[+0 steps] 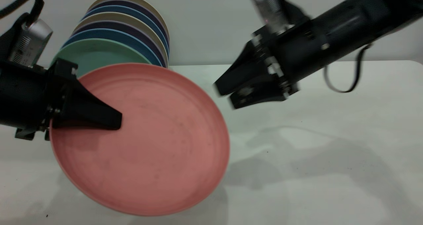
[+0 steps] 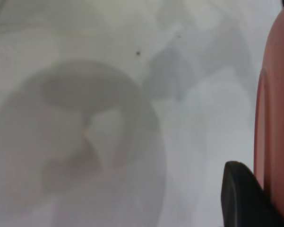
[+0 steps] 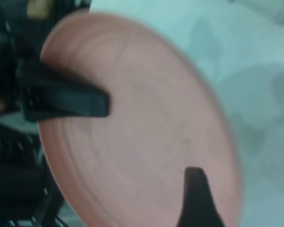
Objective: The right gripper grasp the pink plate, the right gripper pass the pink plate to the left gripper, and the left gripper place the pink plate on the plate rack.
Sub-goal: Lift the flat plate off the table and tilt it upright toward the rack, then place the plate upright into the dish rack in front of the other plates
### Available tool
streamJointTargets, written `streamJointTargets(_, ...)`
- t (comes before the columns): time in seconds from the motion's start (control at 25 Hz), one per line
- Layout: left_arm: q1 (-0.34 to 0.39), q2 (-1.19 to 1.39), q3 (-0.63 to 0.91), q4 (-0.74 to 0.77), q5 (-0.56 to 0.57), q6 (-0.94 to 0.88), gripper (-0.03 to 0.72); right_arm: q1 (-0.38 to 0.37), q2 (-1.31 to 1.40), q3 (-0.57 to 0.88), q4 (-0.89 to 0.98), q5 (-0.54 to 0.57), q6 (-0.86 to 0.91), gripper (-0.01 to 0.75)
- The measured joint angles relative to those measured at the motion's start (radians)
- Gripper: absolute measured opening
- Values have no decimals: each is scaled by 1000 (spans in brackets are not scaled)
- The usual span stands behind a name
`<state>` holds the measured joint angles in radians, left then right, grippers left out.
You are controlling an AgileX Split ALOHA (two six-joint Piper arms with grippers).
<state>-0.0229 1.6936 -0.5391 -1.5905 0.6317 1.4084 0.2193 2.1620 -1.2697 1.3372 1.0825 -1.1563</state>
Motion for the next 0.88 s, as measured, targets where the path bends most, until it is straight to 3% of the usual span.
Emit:
streamJointTargets(0.2,0,0,0,5,-6,110,125,-149,-1,0,-36,62,59,536)
streamJointTargets(0.32,0,0,-19,62,-11,136,125,-207,-1,0,-135,62,123,500)
streamJointTargets(0.56,0,-50,-99,285,-82,-50,125,-215,-9,0,-399,-38,258,411)
streamJointTargets(0.88,0,-146,-262,594,-67,-349,125,-209,-117,0,-828,-181,592,402)
